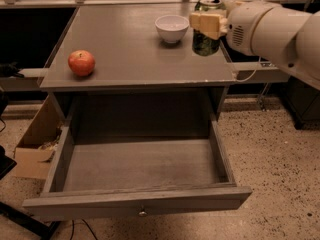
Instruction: Place green can into top drawer
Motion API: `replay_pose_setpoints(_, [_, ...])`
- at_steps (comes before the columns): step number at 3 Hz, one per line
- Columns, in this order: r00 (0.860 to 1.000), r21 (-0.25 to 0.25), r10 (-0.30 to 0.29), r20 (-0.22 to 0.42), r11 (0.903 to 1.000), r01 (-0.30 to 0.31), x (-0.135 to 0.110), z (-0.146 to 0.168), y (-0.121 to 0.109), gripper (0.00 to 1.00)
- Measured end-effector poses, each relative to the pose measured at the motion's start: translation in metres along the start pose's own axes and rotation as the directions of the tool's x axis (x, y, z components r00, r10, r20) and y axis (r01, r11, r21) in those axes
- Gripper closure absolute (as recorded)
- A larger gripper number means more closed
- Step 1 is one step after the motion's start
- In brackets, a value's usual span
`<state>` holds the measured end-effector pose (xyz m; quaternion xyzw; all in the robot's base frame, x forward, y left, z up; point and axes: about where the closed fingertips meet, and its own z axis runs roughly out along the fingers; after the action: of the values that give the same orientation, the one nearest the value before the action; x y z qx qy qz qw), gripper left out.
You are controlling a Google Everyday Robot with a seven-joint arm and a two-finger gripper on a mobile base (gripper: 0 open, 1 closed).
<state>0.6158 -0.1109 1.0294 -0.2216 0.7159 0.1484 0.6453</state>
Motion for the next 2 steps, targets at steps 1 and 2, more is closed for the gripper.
replay_pose_setpoints(1, [1.000, -0.003, -0.001, 0.000, 1.0000, 0.001, -0.0006, 0.0012, 0.0018, 1.00])
replay_pose_setpoints(2, [1.000, -0.075, -0.007, -0.015, 0.9972, 0.005, 0.0074, 0.0045, 0.0115, 1.00])
